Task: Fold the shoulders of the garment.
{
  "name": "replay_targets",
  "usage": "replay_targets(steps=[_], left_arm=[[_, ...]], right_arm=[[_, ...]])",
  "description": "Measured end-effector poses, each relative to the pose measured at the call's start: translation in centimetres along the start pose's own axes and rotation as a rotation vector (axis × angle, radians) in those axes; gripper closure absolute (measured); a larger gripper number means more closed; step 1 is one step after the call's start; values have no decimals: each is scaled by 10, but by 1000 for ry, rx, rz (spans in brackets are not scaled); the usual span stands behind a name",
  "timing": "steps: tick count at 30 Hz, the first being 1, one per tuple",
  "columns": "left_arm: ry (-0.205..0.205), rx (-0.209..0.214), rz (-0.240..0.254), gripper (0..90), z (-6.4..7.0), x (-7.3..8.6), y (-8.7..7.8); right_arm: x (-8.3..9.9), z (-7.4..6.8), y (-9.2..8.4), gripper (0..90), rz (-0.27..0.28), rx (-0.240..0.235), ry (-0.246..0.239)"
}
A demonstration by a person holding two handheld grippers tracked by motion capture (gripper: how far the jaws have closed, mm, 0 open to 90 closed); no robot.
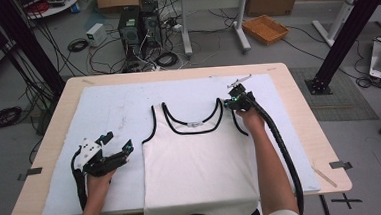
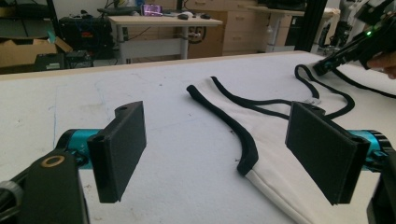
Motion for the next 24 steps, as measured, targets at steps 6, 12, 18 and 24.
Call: replay_targets(steps=[6,12,18,24], left_arm=[[4,5,-2,204,0,0,0],[0,3,0,205,0,0,0],[8,3,-2,204,1,0,0],[13,2,-5,205,2,0,0]], right_arm=[[5,-24,-48,858,141,31,-80],[32,-60,-79,856,208,-13,-127],[48,-84,-97,833,271,-50,-145],[55,-103,-114,601,345,-127,-130]])
Point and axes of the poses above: each handheld gripper's, and its own axes: y roughly forward along the jaws, x roughly out of its underside, z roughly to its right, the point moved 5 cm from there along y, roughly forward along the jaws, and after that the axes turned 13 degrees about -y, right-handed, at the moved point
